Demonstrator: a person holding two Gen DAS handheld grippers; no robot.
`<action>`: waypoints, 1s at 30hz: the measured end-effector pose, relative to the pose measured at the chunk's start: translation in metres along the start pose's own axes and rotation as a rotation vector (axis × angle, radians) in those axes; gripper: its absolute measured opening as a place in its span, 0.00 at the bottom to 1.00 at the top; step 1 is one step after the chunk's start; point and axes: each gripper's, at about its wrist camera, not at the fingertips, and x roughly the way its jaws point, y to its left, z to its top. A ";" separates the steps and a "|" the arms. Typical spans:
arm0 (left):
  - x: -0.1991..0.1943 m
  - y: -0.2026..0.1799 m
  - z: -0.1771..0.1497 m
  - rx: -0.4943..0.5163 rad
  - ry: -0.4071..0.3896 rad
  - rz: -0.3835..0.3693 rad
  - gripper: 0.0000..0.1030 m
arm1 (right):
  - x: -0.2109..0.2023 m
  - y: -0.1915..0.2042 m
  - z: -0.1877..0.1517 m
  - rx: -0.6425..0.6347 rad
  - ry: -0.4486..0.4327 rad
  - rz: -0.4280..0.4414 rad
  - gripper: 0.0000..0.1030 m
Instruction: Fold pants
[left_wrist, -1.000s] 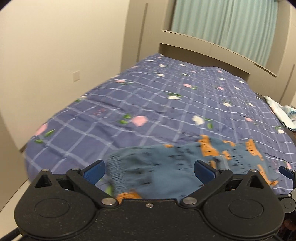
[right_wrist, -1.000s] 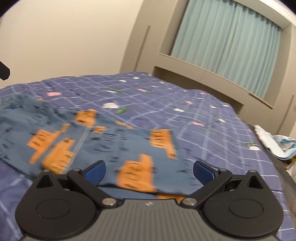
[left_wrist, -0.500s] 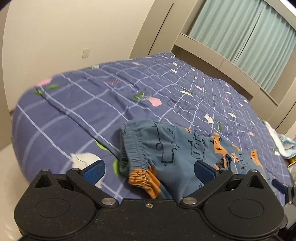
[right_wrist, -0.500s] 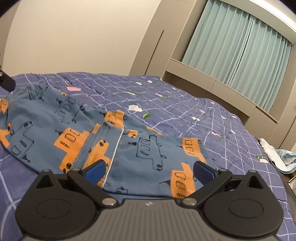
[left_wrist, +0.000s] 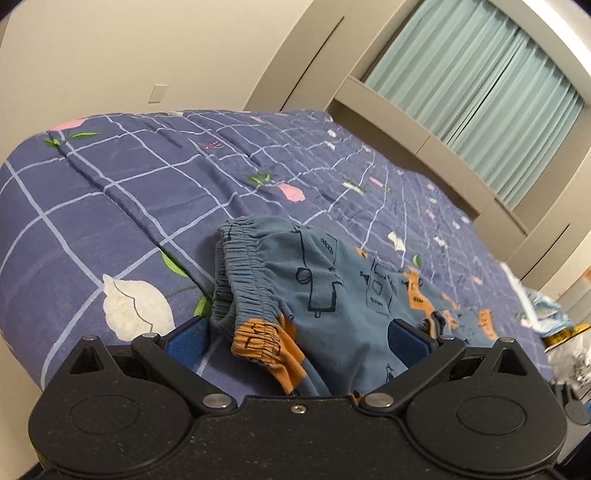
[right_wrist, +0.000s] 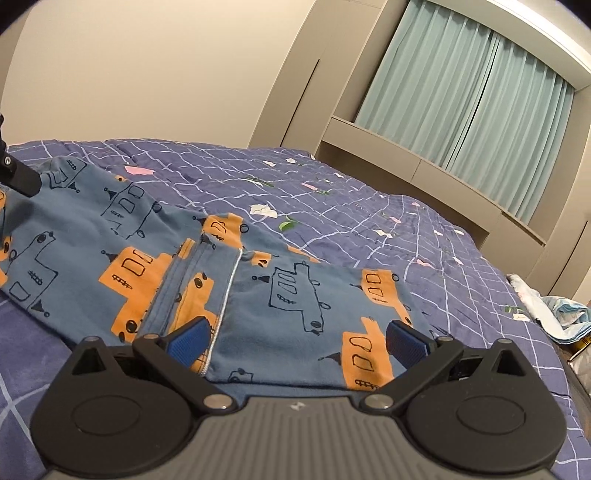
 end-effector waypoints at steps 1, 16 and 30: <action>-0.001 0.003 0.000 -0.024 -0.012 -0.013 0.99 | 0.000 0.001 0.000 -0.004 -0.002 -0.003 1.00; -0.013 0.028 -0.010 -0.300 -0.087 -0.004 0.62 | -0.002 0.004 -0.001 -0.029 -0.018 -0.023 1.00; -0.003 0.036 -0.005 -0.369 -0.087 0.076 0.30 | -0.002 0.005 -0.003 -0.039 -0.027 -0.031 1.00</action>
